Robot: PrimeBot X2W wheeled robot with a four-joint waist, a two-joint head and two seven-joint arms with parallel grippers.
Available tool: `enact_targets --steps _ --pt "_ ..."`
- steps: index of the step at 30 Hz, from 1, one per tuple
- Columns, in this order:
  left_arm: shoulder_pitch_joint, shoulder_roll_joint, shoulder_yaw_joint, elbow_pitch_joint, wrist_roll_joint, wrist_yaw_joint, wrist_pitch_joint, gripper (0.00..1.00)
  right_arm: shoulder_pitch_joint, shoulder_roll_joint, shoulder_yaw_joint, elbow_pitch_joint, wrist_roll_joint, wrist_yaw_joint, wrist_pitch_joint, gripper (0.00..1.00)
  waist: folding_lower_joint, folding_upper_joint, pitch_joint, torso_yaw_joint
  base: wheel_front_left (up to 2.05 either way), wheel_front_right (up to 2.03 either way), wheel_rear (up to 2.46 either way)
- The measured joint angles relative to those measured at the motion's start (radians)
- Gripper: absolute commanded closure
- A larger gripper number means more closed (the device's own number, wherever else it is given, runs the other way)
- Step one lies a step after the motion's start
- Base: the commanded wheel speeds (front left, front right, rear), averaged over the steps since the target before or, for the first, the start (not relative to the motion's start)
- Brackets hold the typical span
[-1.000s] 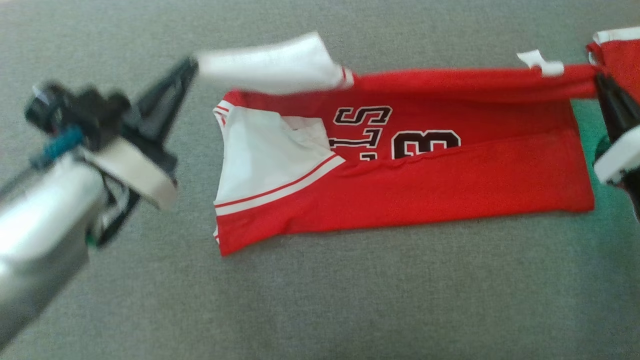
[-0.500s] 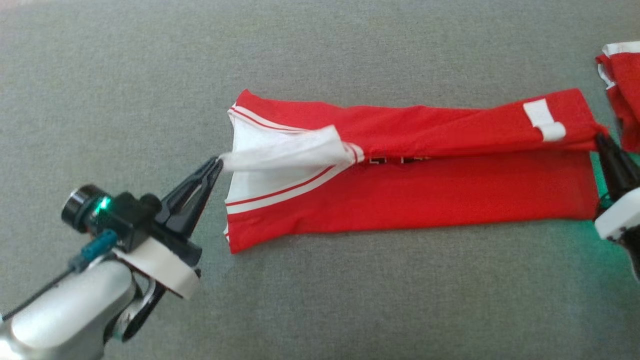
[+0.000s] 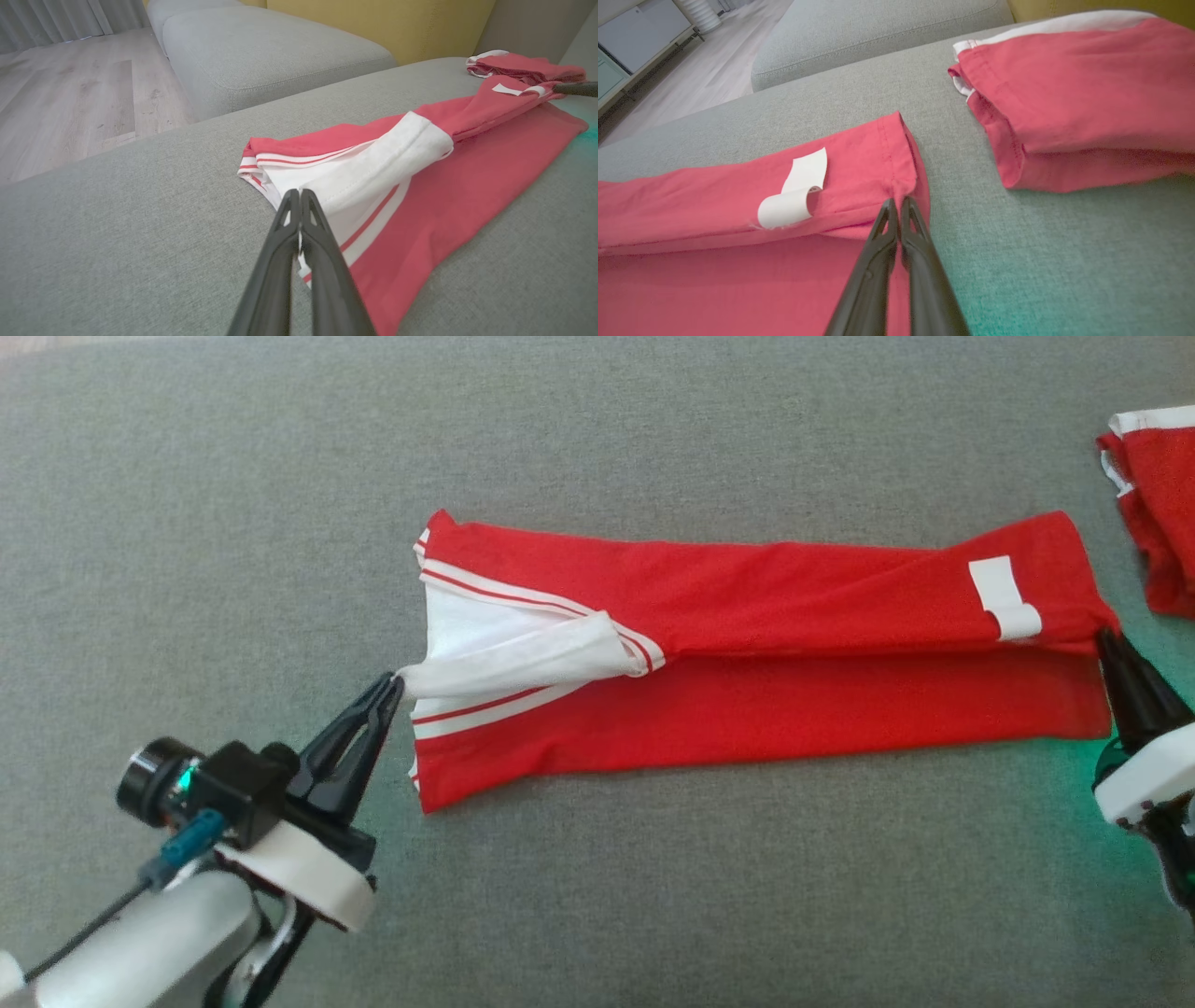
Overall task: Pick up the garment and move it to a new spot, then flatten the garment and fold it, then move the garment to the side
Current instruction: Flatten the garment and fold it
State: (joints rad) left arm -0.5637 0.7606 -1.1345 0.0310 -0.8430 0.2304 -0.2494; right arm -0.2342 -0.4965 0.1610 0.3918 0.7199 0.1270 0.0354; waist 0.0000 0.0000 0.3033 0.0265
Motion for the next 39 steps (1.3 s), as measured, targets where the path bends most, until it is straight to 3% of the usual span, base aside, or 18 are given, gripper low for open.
enact_targets --steps 1,2,4,8,15,18,22,26,33,36,37,39 --pt "0.009 -0.008 0.007 0.003 0.0 0.003 0.0 0.16 0.005 0.008 -0.008 -0.001 -0.003 0.0 0.003 0.37 0.0 0.0 -0.001 0.0 0.0 0.0 0.0" --pt "0.019 -0.021 0.019 0.005 0.001 0.01 0.0 0.0 0.008 0.018 -0.02 -0.001 -0.011 0.0 0.003 0.0 0.0 0.0 -0.002 0.0 0.0 0.0 0.0" --pt "0.029 -0.035 0.037 0.006 0.006 0.017 0.0 0.0 0.01 0.026 -0.031 -0.001 -0.021 0.0 0.0 0.0 0.0 0.0 -0.003 0.0 0.0 0.0 0.0" --pt "0.09 -0.118 0.14 0.014 0.036 0.055 0.0 0.0 0.042 0.066 -0.086 -0.011 -0.055 0.0 -0.041 0.0 0.0 0.0 -0.02 0.002 0.0 0.0 0.0" --pt "0.28 -0.323 0.382 -0.006 0.214 0.145 -0.001 0.0 0.17 0.17 -0.18 -0.045 -0.091 0.0 -0.086 0.0 0.0 0.0 -0.073 0.018 0.0 0.0 0.0" --pt "0.365 -0.405 0.463 -0.025 0.316 0.158 -0.003 0.0 0.188 0.199 -0.228 -0.042 -0.113 0.0 -0.088 0.0 -0.0001 0.0 -0.098 0.033 0.0 0.0 0.0" --pt "0.458 -0.49 0.518 -0.04 0.434 0.152 -0.003 0.0 0.175 0.222 -0.298 -0.015 -0.144 0.0 -0.068 0.0 -0.0001 0.0 -0.122 0.064 0.0 0.0 0.0" --pt "0.51 -0.546 0.541 -0.047 0.527 0.119 -0.003 0.0 0.123 0.255 -0.37 0.055 -0.192 0.0 -0.034 0.0 -0.0001 0.0 -0.133 0.103 0.0 0.0 0.0" --pt "0.532 -0.616 0.577 -0.044 0.622 0.045 -0.003 0.0 0.018 0.27 -0.495 0.246 -0.329 0.0 0.062 0.0 0.0 0.0 -0.132 0.173 0.0 0.0 0.0" --pt "0.533 -0.631 0.598 -0.044 0.644 0.028 -0.003 0.0 0.018 0.29 -0.524 0.262 -0.34 0.0 0.08 0.0 -0.0001 0.0 -0.13 0.189 0.0 0.0 0.0" --pt "0.535 -0.635 0.609 -0.044 0.65 0.023 -0.003 0.0 0.017 0.295 -0.524 0.254 -0.339 0.0 0.085 0.08 -0.0001 0.0 -0.127 0.189 0.0 0.0 0.0" --pt "0.542 -0.644 0.629 -0.044 0.657 0.014 -0.003 0.0 0.018 0.304 -0.515 0.233 -0.33 0.0 0.097 0.54 0.0 0.0 -0.124 0.186 0.0 0.0 0.0"
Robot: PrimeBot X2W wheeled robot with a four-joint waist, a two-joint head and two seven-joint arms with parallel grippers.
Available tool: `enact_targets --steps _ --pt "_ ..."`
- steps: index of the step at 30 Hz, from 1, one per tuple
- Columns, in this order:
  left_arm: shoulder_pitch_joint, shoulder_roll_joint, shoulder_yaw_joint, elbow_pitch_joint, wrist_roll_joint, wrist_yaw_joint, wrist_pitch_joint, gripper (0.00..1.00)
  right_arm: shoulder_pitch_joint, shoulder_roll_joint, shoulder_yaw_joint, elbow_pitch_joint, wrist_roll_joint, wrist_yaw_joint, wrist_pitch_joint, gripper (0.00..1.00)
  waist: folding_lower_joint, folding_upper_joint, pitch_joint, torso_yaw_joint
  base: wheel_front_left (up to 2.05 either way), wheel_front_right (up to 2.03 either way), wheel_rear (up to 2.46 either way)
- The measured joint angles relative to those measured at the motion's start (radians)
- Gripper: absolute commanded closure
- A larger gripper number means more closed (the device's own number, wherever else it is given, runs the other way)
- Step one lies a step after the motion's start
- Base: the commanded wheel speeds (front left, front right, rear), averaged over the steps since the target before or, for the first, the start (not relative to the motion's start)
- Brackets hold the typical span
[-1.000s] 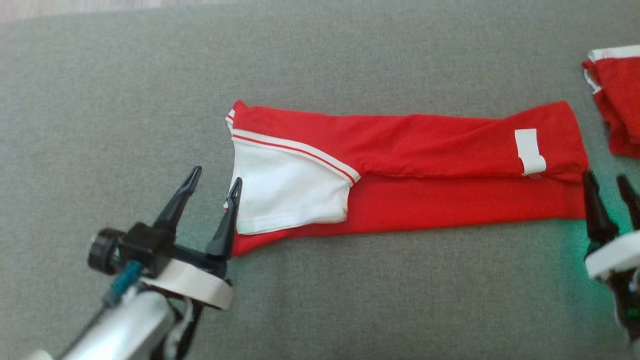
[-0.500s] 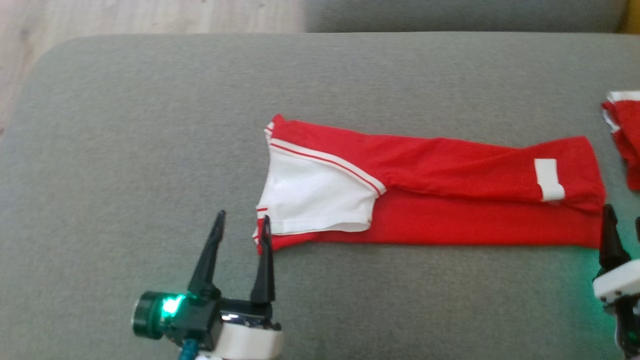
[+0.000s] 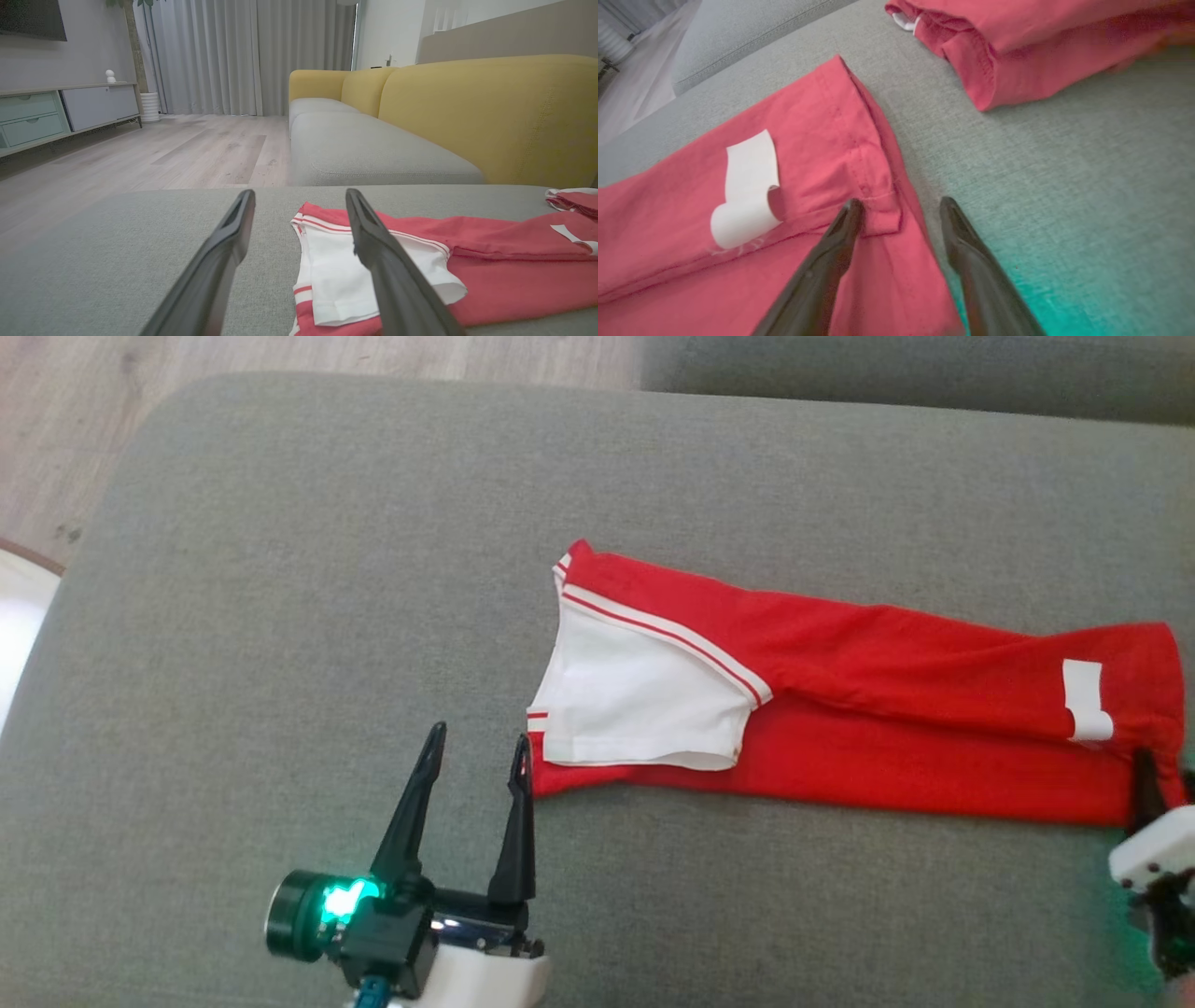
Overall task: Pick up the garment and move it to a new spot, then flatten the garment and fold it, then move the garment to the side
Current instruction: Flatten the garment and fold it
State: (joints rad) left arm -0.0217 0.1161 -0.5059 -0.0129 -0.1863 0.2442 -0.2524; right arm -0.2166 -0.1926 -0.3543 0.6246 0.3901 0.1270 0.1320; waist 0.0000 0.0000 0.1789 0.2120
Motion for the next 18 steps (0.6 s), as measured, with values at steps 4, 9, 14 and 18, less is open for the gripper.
enact_targets --steps 4,9,14,18 --pt "0.015 -0.012 0.026 0.004 0.013 -0.026 0.0 0.0 0.002 0.012 0.031 -0.031 0.023 0.0 0.028 1.0 0.0 0.0 0.001 -0.016 0.0 0.0 0.0" --pt "0.017 -0.026 0.057 0.007 0.037 -0.043 0.0 0.0 0.013 0.008 0.046 -0.064 0.036 0.0 0.013 1.0 0.0 0.0 -0.004 -0.041 0.0 0.0 0.0" --pt "0.028 -0.031 0.087 0.008 0.056 -0.06 0.0 0.0 0.044 -0.053 0.03 -0.114 0.058 0.0 0.008 1.0 0.0 0.0 -0.009 -0.067 0.0 0.0 0.0" --pt "0.029 -0.034 0.097 0.01 0.065 -0.07 0.0 0.0 0.043 -0.106 0.022 -0.184 0.077 0.0 0.01 1.0 0.0 0.0 -0.008 -0.084 0.0 0.0 0.0"
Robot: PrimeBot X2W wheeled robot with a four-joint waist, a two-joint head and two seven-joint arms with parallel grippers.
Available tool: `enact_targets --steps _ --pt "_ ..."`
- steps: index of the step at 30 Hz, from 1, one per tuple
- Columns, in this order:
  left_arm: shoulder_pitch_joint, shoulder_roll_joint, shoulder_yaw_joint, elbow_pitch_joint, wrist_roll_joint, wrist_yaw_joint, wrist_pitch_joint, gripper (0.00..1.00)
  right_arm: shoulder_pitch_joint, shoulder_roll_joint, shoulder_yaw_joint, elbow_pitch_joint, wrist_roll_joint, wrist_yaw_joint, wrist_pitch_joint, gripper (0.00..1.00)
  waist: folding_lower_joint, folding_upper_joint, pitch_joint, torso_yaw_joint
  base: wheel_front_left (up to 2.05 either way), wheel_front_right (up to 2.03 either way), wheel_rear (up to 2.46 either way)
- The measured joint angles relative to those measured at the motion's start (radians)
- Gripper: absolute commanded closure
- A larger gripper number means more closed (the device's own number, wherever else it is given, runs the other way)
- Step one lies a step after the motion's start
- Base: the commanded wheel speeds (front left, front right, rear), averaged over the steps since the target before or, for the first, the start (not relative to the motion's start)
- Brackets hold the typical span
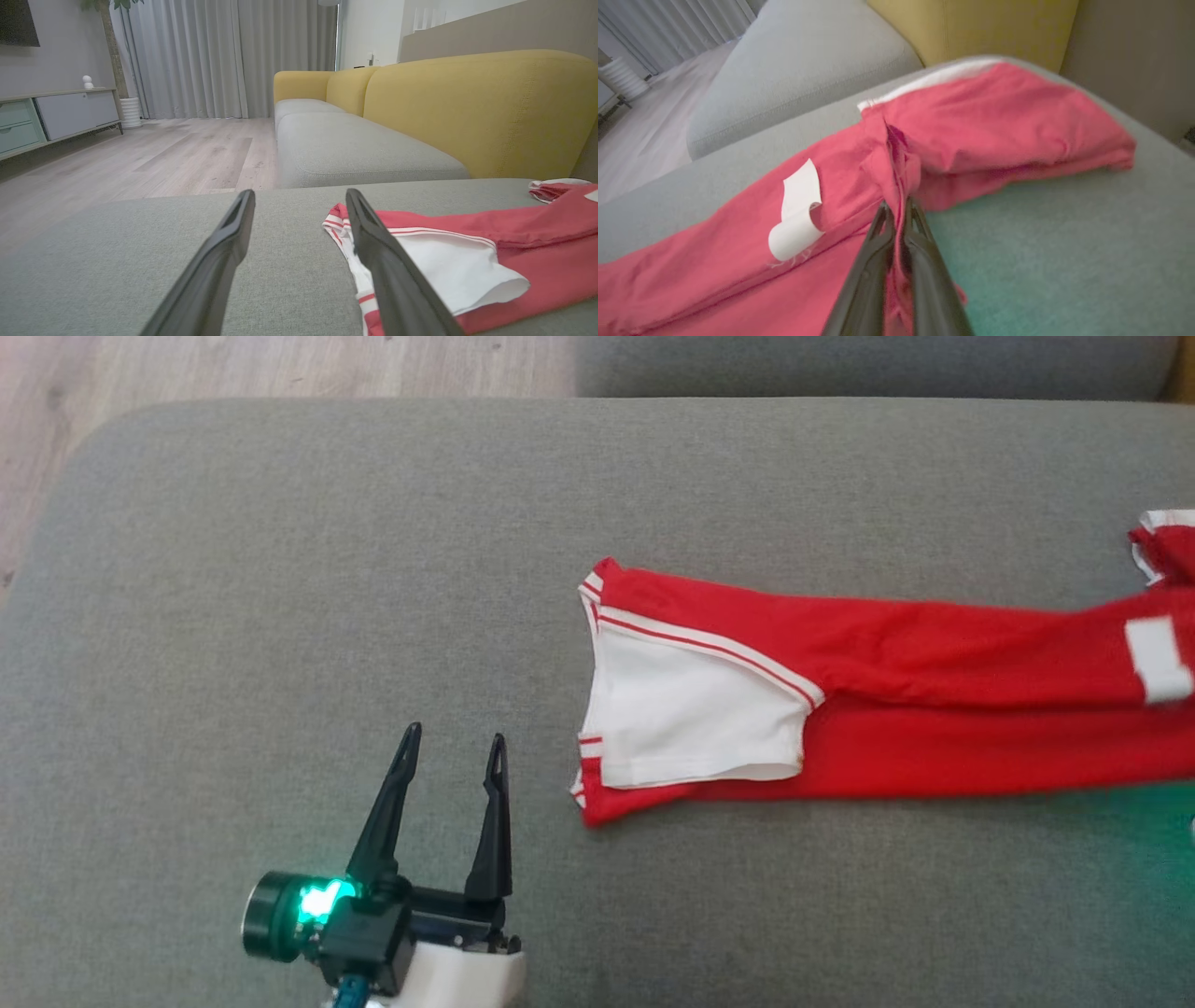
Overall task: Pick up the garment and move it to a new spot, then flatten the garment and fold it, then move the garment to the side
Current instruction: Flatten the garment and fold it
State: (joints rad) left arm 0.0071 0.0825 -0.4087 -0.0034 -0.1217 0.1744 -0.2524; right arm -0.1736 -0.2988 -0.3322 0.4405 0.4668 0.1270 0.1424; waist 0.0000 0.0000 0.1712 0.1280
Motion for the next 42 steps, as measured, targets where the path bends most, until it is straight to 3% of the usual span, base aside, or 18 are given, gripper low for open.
enact_targets --steps 7,14,19,34,36,37,38,42 --pt "0.0 -0.008 0.01 0.02 0.009 -0.025 0.0 0.0 -0.021 0.019 0.123 -0.239 0.081 0.0 0.023 1.0 0.0 0.0 -0.009 0.009 0.0 0.0 0.0" --pt "0.0 -0.014 0.011 0.035 0.009 -0.039 0.0 0.0 -0.054 0.122 0.307 -0.374 0.13 0.0 0.076 1.0 0.0 0.0 -0.018 0.05 0.0 0.0 0.0" --pt "0.0 -0.018 0.006 0.047 0.009 -0.052 0.0 0.0 -0.11 0.182 0.429 -0.339 0.152 0.0 0.093 1.0 0.0 0.0 -0.018 0.083 0.0 0.0 0.0" --pt "-0.014 -0.025 -0.014 0.069 0.006 -0.051 0.0 0.0 -0.166 0.223 0.714 -0.107 0.195 0.0 0.08 1.0 0.0 0.0 0.018 0.16 0.0 0.0 0.0" --pt "-0.018 -0.026 -0.017 0.07 -0.005 -0.051 0.0 0.0 -0.167 0.223 0.741 -0.083 0.206 0.0 0.077 0.73 0.0 0.0 0.02 0.165 0.0 0.0 0.0" --pt "-0.021 -0.026 -0.019 0.071 -0.008 -0.051 0.0 0.0 -0.167 0.224 0.752 -0.072 0.213 0.0 0.073 0.51 0.0 0.0 0.019 0.166 0.0 0.0 0.0" --pt "-0.023 -0.026 -0.019 0.071 -0.011 -0.05 0.0 0.0 -0.167 0.224 0.761 -0.065 0.216 0.0 0.067 0.0 0.0 0.0 0.017 0.166 0.0 0.0 0.0" --pt "-0.022 -0.026 -0.014 0.081 -0.011 -0.042 0.0 0.0 -0.172 0.226 0.781 -0.058 0.228 0.0 0.014 0.0 0.0 0.0 0.002 0.156 0.0 0.0 0.0"
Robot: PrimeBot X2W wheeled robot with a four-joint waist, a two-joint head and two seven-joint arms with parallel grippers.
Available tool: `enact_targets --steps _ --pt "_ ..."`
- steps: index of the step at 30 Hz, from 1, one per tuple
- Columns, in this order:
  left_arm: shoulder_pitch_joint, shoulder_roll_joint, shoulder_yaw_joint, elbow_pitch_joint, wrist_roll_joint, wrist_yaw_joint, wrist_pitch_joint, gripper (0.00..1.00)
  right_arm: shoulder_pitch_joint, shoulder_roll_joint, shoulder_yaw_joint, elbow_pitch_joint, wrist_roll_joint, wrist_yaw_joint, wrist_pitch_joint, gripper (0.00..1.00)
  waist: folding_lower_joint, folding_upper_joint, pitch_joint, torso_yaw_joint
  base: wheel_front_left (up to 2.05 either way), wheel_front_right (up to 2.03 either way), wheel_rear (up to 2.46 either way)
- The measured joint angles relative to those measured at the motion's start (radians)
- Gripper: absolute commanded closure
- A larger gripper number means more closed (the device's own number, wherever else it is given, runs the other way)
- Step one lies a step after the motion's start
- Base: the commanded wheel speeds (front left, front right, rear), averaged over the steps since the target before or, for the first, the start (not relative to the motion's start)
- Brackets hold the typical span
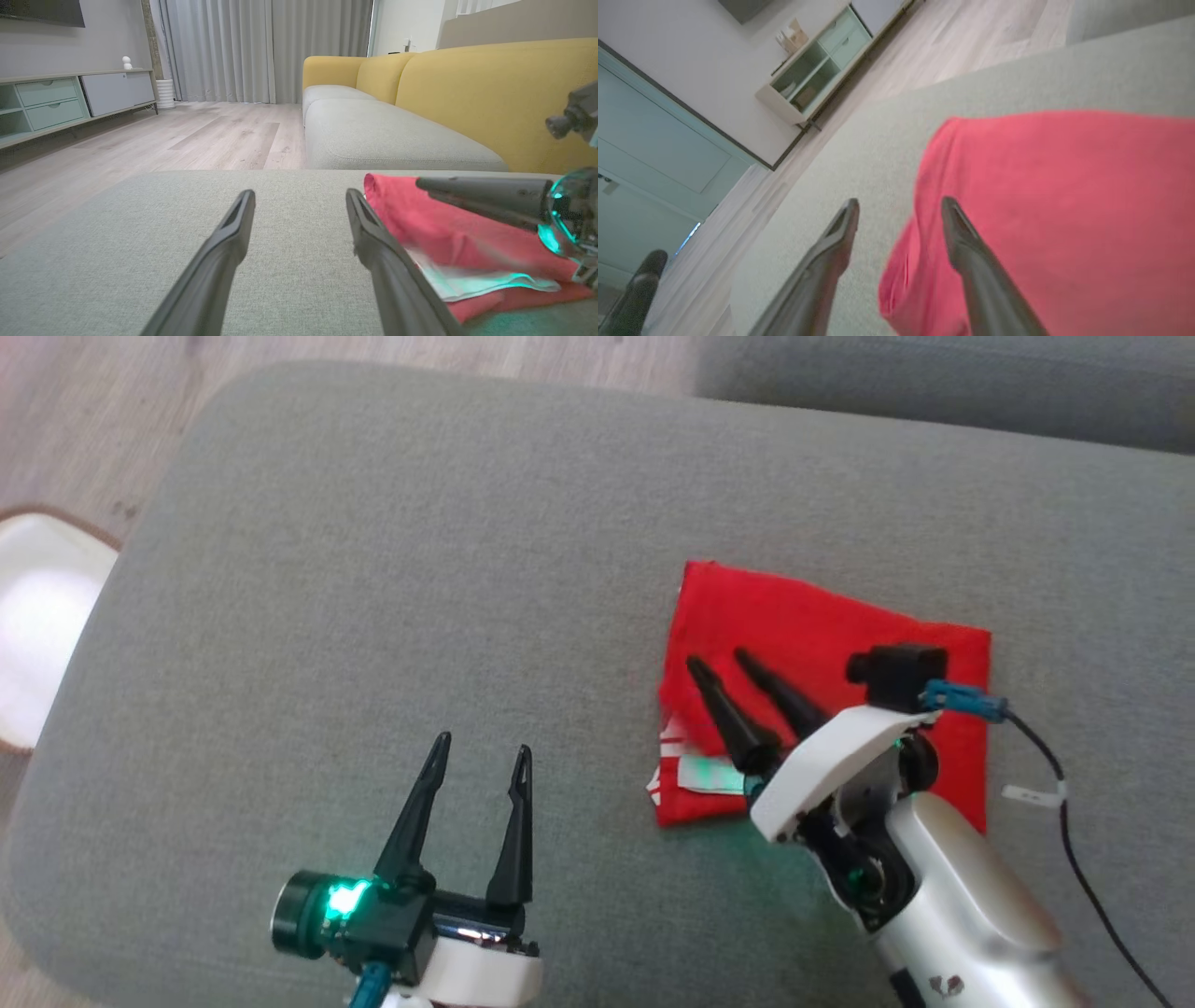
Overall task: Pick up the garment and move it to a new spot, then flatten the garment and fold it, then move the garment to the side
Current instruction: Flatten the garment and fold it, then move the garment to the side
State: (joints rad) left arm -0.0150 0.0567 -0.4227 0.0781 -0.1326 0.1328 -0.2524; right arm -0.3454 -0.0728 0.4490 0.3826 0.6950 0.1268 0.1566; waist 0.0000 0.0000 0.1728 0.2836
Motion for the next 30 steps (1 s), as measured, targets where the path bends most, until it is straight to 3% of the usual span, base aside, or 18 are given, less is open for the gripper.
enact_targets --steps 5,9,18,23,25,30 --pt "0.005 0.0 0.011 0.002 -0.019 0.001 0.0 0.0 -0.013 -0.008 -0.038 -0.045 -0.034 0.0 -0.106 0.0 0.0 0.0 -0.037 -0.026 0.0 0.0 0.0" --pt "0.028 0.0 0.039 0.002 -0.028 0.005 0.0 0.0 -0.001 -0.068 -0.096 -0.09 -0.101 0.0 -0.209 0.0 0.0 0.0 -0.08 -0.055 0.0 0.0 0.0" --pt "0.114 -0.001 0.096 0.012 -0.054 -0.004 0.0 0.0 0.225 -0.165 -0.235 -0.088 -0.189 0.0 -0.4 0.0 -0.0002 0.0 -0.19 -0.137 0.0 0.0 0.0" --pt "0.148 -0.001 0.126 0.012 -0.048 -0.02 0.0 0.0 0.366 -0.161 -0.313 -0.148 -0.329 0.0 -0.405 0.0 -0.0002 0.0 -0.24 -0.172 0.0 0.0 0.0" --pt "0.189 0.0 0.146 0.012 -0.034 -0.029 0.0 0.0 0.456 -0.123 -0.369 -0.193 -0.394 0.0 -0.405 0.0 -0.0003 0.0 -0.265 -0.187 0.0 0.0 0.0" --pt "0.252 0.0 0.17 0.01 -0.026 -0.037 0.0 0.0 0.554 -0.076 -0.372 -0.224 -0.458 0.0 -0.405 0.0 -0.0002 0.0 -0.285 -0.203 0.0 0.0 0.0"
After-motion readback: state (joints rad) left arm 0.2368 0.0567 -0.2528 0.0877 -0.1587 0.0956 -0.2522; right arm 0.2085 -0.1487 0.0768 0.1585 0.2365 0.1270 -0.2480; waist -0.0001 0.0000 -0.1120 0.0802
